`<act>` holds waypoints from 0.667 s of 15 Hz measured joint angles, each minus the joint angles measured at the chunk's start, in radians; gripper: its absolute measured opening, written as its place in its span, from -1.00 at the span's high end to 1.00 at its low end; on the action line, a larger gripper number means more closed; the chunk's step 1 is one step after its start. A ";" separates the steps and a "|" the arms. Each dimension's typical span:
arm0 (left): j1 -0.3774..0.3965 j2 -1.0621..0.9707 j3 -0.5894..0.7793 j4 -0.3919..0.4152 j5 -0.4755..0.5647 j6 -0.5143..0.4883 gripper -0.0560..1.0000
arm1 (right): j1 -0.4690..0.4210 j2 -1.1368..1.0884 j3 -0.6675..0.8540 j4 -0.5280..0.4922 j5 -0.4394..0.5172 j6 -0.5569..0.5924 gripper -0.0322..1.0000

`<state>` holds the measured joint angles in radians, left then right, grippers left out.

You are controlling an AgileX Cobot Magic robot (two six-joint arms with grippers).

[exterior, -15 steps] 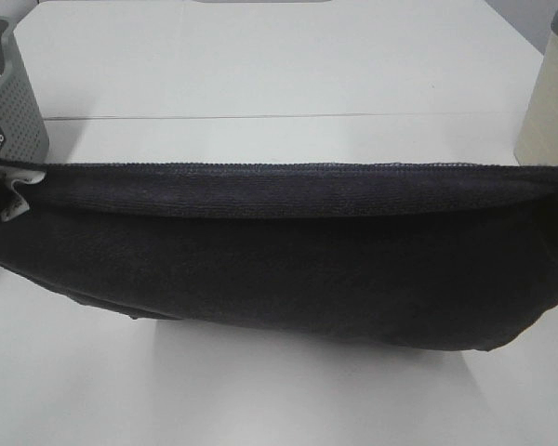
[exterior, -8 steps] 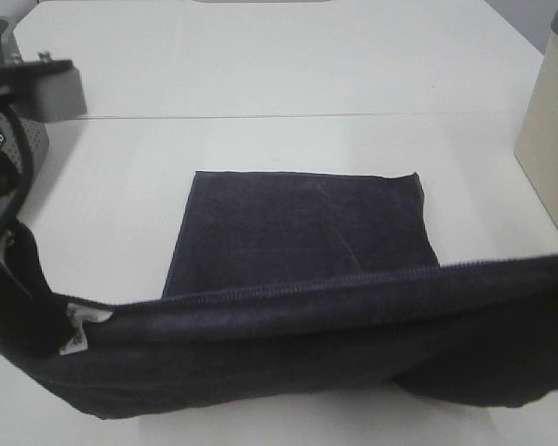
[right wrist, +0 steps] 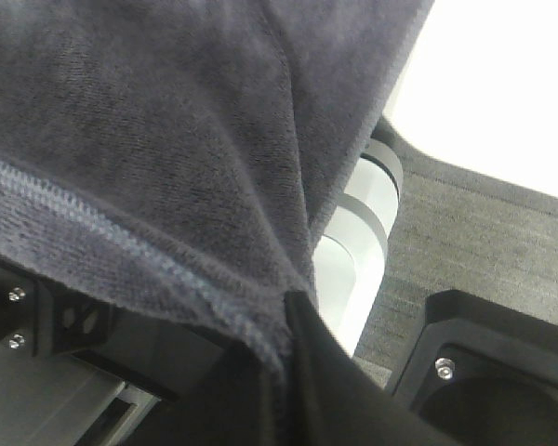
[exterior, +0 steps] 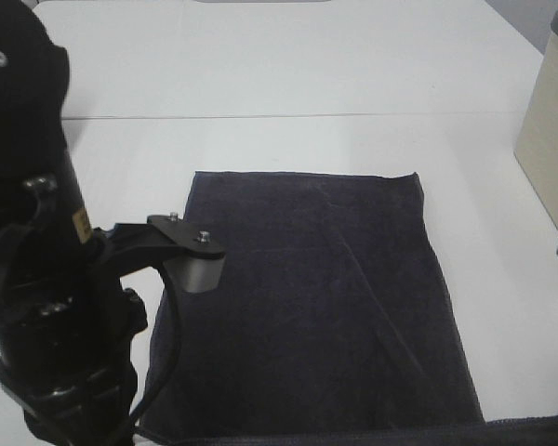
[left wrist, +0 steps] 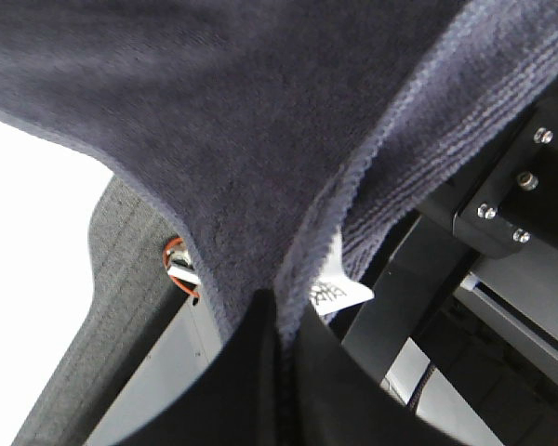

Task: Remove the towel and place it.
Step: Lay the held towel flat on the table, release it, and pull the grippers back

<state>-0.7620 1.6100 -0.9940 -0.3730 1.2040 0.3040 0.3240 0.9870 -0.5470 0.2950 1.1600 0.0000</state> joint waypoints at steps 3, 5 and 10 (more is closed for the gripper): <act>-0.005 0.077 0.000 -0.030 -0.011 0.003 0.89 | 0.000 0.084 0.027 -0.004 -0.025 -0.015 0.92; -0.005 0.118 0.000 -0.049 -0.019 0.003 0.89 | 0.000 0.178 0.027 -0.005 -0.067 -0.036 0.92; -0.005 0.178 0.000 -0.094 -0.068 0.004 0.89 | -0.001 0.403 0.027 0.004 -0.138 -0.096 0.92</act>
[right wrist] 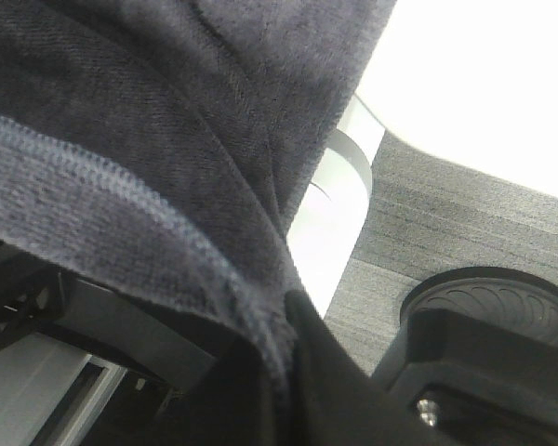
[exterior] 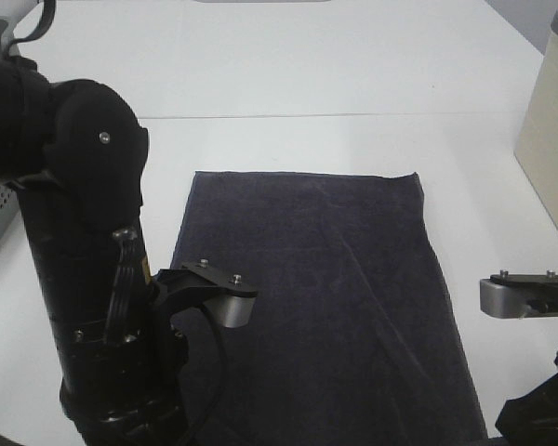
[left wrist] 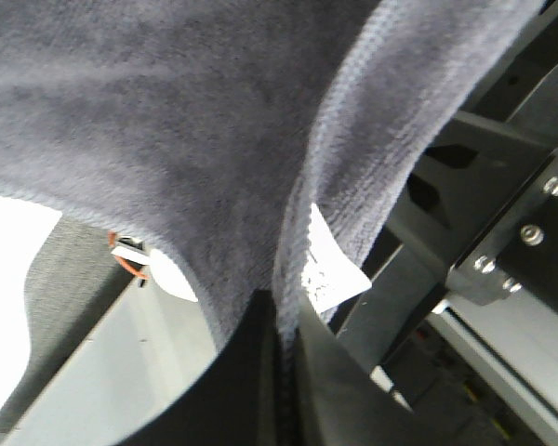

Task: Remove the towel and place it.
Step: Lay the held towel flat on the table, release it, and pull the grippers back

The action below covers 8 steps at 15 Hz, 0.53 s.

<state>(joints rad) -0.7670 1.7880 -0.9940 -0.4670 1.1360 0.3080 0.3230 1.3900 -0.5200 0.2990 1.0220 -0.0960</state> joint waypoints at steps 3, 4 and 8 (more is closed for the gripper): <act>0.000 0.050 0.000 -0.038 -0.013 0.023 0.89 | 0.000 0.065 0.000 0.044 -0.032 -0.046 0.92; 0.000 0.063 0.000 -0.046 -0.013 0.027 0.89 | 0.000 0.079 0.000 0.053 -0.035 -0.056 0.92; 0.000 0.103 0.000 -0.079 -0.018 0.045 0.89 | 0.000 0.095 0.000 0.068 -0.055 -0.065 0.92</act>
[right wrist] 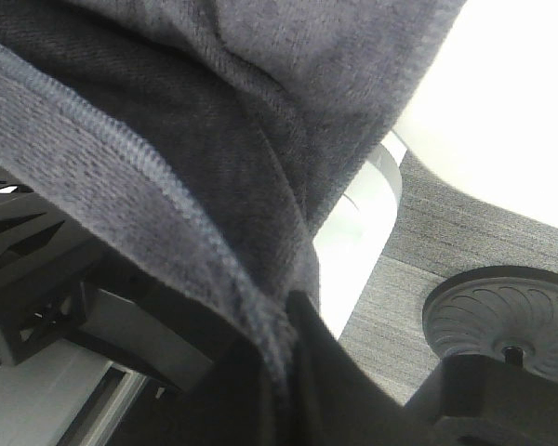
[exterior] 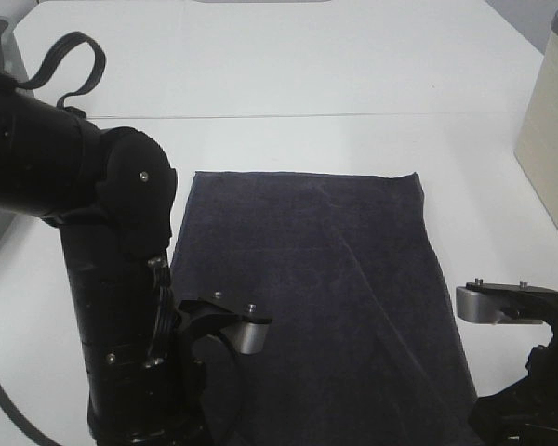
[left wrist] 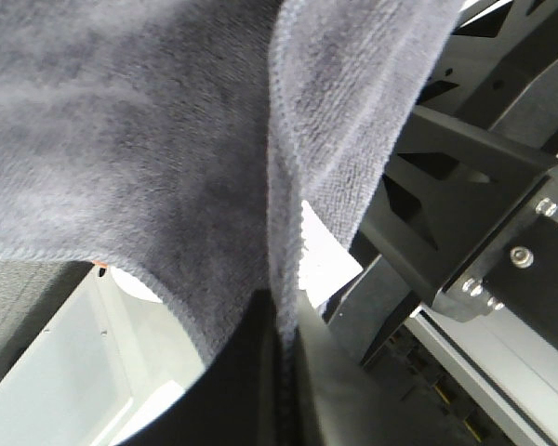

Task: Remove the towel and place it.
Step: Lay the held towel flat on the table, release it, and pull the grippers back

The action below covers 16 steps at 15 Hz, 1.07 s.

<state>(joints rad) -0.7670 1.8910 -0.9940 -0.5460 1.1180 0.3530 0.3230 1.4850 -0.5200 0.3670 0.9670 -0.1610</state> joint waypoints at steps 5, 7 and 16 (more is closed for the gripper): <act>-0.013 0.010 -0.001 -0.030 -0.037 0.006 0.82 | 0.000 0.000 0.000 0.048 0.012 -0.012 0.83; -0.051 0.011 -0.001 -0.038 -0.071 0.006 0.47 | 0.000 0.000 0.000 0.098 0.016 -0.040 0.56; -0.106 -0.059 -0.017 -0.024 -0.061 -0.084 -0.42 | 0.000 -0.078 -0.039 0.112 0.016 -0.049 -0.37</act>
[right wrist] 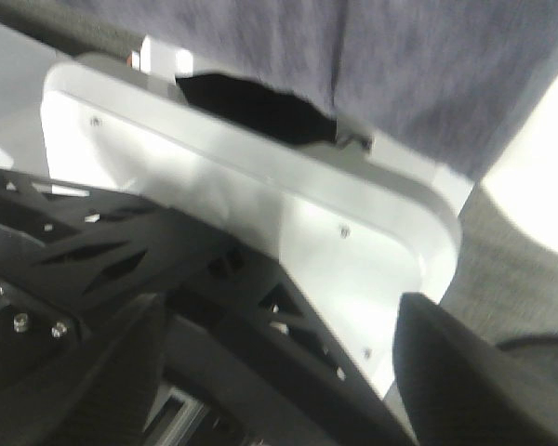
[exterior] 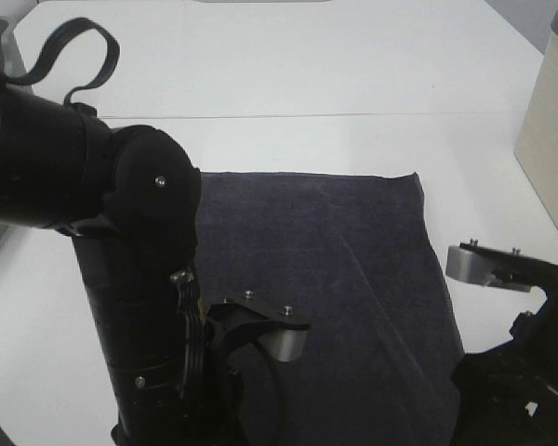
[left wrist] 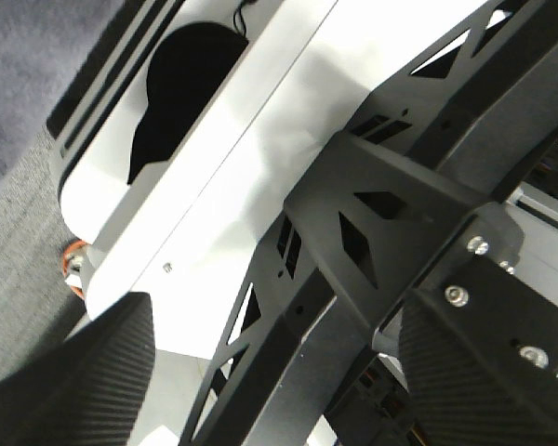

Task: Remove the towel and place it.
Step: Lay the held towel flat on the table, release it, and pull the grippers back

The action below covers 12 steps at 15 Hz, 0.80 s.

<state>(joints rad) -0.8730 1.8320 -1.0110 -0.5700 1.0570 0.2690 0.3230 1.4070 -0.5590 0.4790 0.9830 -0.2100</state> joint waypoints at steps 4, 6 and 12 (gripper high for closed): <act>0.040 -0.006 -0.100 0.082 0.005 0.000 -0.42 | 0.000 -0.096 -0.130 -0.098 -0.003 0.092 -0.38; 0.148 -0.006 -0.196 0.117 0.002 0.000 -0.42 | -0.049 -0.106 -0.248 -0.167 0.002 0.137 -0.37; 0.418 -0.006 -0.362 0.153 -0.045 0.009 -0.42 | -0.291 -0.021 -0.487 -0.134 0.065 0.015 -0.37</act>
<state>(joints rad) -0.4550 1.8260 -1.3730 -0.4170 1.0120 0.2780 0.0320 1.3860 -1.0460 0.3450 1.0480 -0.1950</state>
